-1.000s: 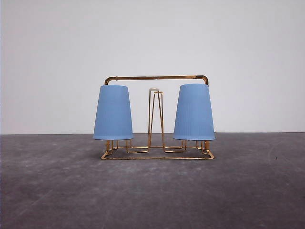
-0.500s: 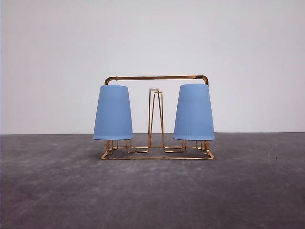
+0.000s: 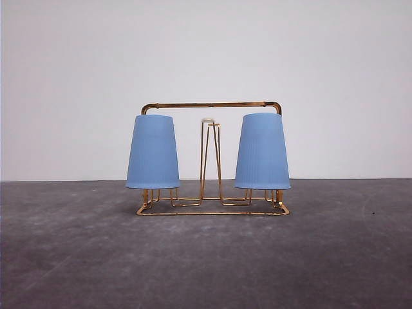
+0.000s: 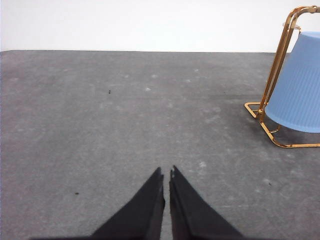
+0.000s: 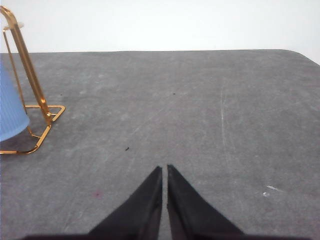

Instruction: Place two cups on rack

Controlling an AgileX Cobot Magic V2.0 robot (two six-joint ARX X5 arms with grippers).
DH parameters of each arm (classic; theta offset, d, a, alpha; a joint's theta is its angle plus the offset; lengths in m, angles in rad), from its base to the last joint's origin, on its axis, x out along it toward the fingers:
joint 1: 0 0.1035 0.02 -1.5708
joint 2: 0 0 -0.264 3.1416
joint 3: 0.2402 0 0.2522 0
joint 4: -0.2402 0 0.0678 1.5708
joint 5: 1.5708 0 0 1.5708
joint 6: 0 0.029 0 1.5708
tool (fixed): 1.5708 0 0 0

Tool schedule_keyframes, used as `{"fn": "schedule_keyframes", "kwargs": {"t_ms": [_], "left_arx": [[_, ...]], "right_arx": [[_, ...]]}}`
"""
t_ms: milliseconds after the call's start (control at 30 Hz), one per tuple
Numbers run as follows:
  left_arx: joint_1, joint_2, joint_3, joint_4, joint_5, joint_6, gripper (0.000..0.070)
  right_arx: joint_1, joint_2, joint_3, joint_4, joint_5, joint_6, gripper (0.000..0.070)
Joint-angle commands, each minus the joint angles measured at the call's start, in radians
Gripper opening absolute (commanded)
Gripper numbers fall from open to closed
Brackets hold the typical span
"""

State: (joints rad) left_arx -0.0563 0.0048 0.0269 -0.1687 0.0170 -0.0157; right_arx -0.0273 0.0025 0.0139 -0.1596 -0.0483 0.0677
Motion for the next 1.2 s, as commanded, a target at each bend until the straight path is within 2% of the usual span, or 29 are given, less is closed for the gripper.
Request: {"fn": "schedule_keyframes", "kwargs": {"t_ms": [0,1167], "left_arx": [[0.000,0.000,-0.014,0.009,-0.002,0.003,0.0000],[0.000,0.000,-0.014,0.009,-0.002,0.003,0.0000]], "right_arx": [[-0.002,0.001,-0.002,0.010,0.004,0.010,0.0014],[-0.002,0.001,-0.002,0.010,0.004,0.010,0.0013]]}}
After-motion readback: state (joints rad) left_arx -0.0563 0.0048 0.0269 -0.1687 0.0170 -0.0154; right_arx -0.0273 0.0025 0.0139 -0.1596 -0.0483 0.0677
